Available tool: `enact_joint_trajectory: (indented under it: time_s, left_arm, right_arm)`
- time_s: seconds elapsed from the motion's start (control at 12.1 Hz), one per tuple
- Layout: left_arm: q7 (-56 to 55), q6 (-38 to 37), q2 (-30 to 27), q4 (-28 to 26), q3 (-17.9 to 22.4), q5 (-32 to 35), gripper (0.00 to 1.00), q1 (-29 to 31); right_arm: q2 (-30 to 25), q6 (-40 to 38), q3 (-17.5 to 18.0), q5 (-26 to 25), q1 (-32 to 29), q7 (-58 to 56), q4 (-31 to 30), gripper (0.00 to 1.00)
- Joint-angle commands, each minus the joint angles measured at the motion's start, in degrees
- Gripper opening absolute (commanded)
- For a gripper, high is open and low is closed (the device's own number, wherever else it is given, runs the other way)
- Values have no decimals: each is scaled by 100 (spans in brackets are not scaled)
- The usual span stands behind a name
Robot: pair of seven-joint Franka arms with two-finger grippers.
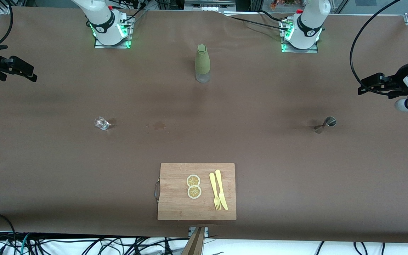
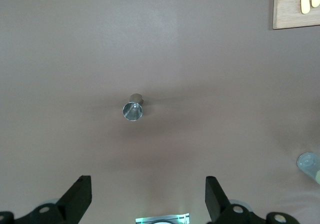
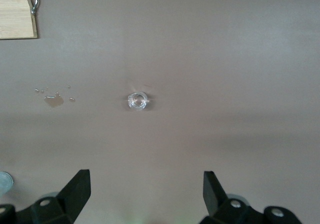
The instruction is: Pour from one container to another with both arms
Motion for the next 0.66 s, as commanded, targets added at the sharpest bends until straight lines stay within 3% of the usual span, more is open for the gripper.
enact_joint_trajectory:
  time_s: [0.0, 0.58]
  left_arm:
    - [-35, -32, -23, 61, -41, 105, 100, -1]
    - [-44, -32, -14, 61, -41, 105, 100, -1]
  right_arm:
    - [55, -66, -10, -9, -2, -31, 68, 100]
    - [63, -76, -28, 27, -29, -31, 77, 100]
